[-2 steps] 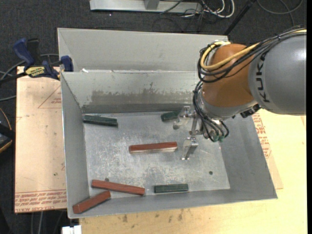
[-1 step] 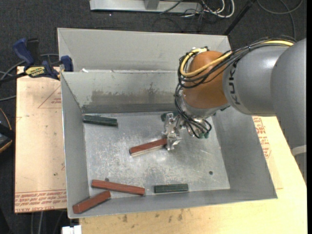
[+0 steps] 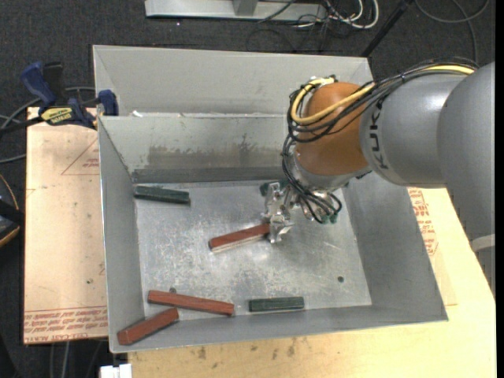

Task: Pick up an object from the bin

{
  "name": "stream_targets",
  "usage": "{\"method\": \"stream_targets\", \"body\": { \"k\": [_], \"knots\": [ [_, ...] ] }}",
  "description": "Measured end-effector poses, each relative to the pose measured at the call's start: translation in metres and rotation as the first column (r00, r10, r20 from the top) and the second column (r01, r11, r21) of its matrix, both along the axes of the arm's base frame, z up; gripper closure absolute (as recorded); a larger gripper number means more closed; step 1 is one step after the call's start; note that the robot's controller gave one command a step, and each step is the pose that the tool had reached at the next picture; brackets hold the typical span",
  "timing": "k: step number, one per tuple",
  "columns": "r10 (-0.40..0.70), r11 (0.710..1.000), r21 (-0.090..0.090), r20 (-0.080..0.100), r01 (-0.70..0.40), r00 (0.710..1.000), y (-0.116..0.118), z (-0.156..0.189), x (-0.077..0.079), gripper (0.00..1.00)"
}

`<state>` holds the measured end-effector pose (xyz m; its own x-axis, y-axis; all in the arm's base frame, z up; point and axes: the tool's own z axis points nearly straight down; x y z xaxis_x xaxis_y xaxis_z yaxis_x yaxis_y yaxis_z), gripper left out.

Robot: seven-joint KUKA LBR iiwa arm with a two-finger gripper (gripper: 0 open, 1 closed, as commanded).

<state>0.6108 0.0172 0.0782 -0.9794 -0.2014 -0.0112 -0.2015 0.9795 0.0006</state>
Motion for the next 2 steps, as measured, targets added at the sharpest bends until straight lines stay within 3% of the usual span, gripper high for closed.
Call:
{"method": "stream_targets", "body": {
  "k": [1, 2],
  "knots": [
    [-0.004, 1.0, -0.002, -0.013, 0.004, 1.0, 0.001, 0.044, -0.004, 1.0],
    [-0.08, 0.997, -0.001, -0.008, 0.08, 0.997, 0.011, 0.163, 0.009, 1.0]
  ]
}}
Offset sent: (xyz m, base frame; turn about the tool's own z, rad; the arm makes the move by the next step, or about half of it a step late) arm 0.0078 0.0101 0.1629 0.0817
